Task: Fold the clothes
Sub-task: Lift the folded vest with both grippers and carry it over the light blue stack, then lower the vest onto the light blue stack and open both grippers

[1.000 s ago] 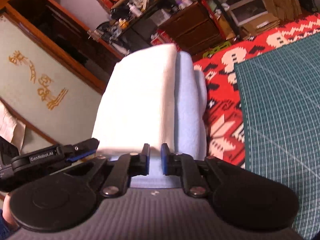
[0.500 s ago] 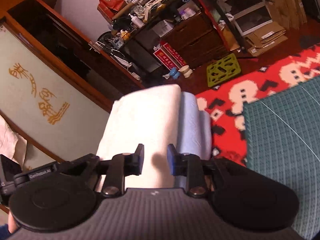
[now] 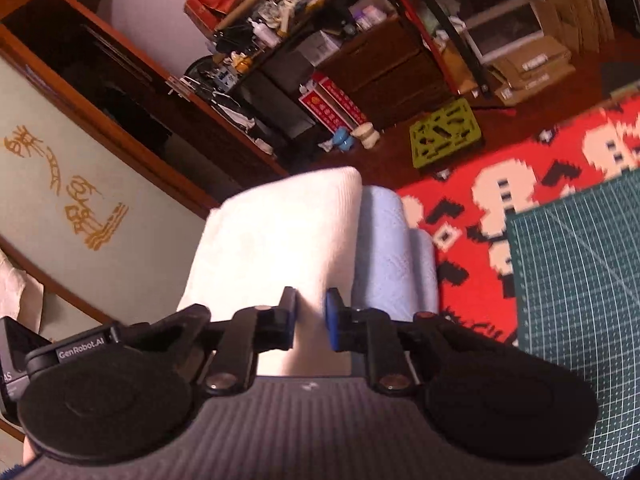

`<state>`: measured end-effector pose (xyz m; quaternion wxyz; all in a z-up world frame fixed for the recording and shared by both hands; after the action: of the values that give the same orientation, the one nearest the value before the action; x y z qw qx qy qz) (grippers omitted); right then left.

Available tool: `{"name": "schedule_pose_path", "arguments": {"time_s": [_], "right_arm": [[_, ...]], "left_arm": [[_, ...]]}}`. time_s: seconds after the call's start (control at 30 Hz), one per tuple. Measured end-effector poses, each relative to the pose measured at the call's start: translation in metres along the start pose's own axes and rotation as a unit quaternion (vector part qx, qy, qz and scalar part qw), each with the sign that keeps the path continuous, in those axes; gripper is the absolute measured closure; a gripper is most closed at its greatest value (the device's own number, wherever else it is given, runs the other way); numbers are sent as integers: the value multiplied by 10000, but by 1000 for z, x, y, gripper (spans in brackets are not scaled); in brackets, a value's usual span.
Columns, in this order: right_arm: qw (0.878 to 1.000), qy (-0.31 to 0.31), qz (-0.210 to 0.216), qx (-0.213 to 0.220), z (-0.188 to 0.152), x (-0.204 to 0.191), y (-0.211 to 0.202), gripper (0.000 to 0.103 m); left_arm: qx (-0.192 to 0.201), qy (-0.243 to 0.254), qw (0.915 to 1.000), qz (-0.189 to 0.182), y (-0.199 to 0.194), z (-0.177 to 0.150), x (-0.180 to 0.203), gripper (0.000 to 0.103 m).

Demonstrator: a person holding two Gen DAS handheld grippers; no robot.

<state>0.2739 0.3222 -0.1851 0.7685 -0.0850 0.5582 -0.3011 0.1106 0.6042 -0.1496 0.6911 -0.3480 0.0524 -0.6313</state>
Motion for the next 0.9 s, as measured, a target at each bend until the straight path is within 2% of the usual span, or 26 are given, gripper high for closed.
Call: {"name": "schedule_pose_path", "arguments": {"time_s": [0.1,0.23,0.4,0.57,0.77,0.9], "right_arm": [[9999,-59,93,1,2,-20,-4,87],[9997,59,-91,-196,-1,-31,8,87],[9994,101,-187,-257,-16,-22,19,87],[9995,-91,-162,-246,-38,-18,3,86],[9993,-136,-156,-312,-67,-11,-20,86],[9991,-184,-165,-356,-87,-8,-35,86]], "left_arm": [[75,-68,9999,-19,-9,8,-5,80],[-303,-276,9990,158,4,1,-27,79],[-90,-889,9958,-186,3,-21,-51,74],[31,-761,9968,-250,-16,-34,-50,74],[-10,-415,9991,-106,-43,-48,-45,76],[-145,-121,9998,-20,-59,-58,-41,88]]}}
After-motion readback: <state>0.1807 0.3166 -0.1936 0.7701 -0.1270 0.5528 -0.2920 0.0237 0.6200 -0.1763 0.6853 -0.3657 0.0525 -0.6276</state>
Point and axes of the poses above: each gripper's, at about its wrist camera, not at the fingertips, and y roughly the way its jaws point, x to its right, z to its top, the point moved 1 cm from there along y, roughly the way its jaws point, and after that the axes turned 15 degrees about y, right-handed, at the moved point
